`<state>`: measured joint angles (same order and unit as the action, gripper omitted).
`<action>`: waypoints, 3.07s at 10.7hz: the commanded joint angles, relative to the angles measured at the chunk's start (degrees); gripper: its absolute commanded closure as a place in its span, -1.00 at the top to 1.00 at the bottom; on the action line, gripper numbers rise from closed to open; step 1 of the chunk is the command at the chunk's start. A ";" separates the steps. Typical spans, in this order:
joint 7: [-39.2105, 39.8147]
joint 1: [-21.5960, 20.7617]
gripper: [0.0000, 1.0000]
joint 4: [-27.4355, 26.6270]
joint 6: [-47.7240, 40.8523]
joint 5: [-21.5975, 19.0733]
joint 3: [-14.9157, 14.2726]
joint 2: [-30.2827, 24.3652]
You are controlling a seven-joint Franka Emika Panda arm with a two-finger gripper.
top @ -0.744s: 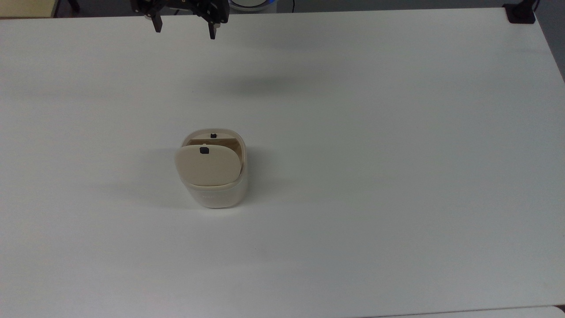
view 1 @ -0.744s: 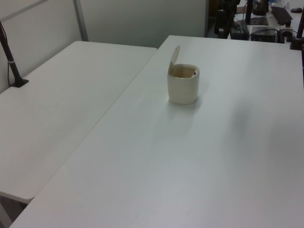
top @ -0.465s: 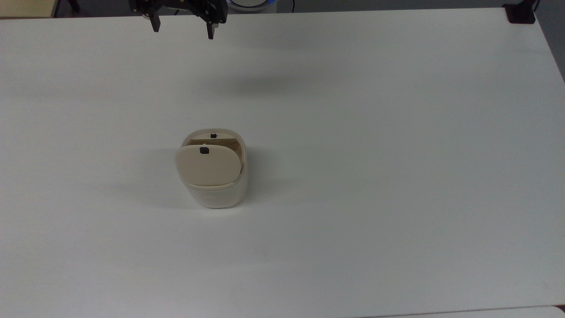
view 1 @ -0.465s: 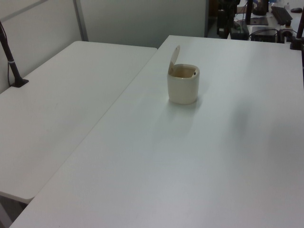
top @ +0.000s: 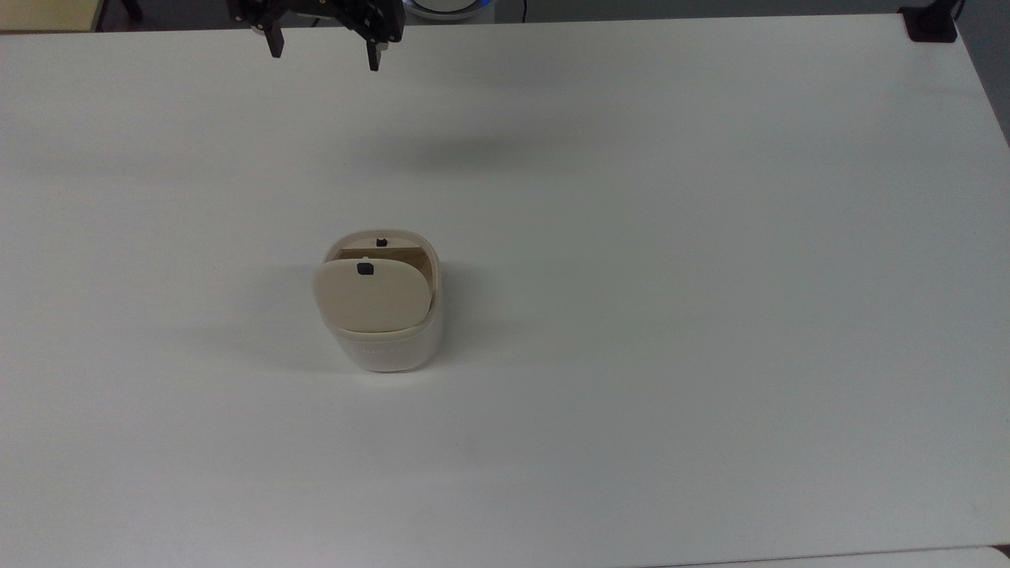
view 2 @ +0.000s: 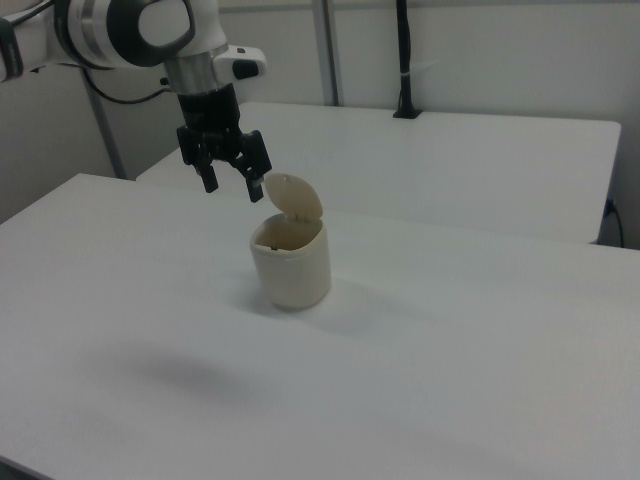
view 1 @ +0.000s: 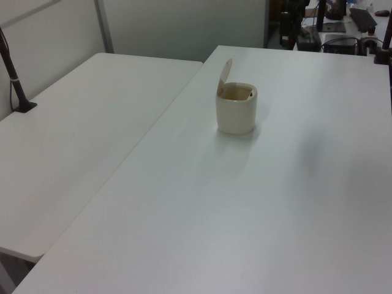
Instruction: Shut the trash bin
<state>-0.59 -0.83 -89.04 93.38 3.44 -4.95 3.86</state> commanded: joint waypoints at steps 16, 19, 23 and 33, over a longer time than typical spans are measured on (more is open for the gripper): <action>4.64 -1.10 -1.00 1.50 20.03 -6.78 -0.15 6.14; 1.13 -1.28 -1.00 5.96 33.84 -9.14 0.38 11.49; -0.47 -2.42 -0.98 8.09 44.87 -8.62 0.29 18.27; 4.97 -3.12 -0.98 6.25 25.12 -7.04 -0.06 17.76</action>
<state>1.22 -3.85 -82.10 125.13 -4.17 -4.44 23.25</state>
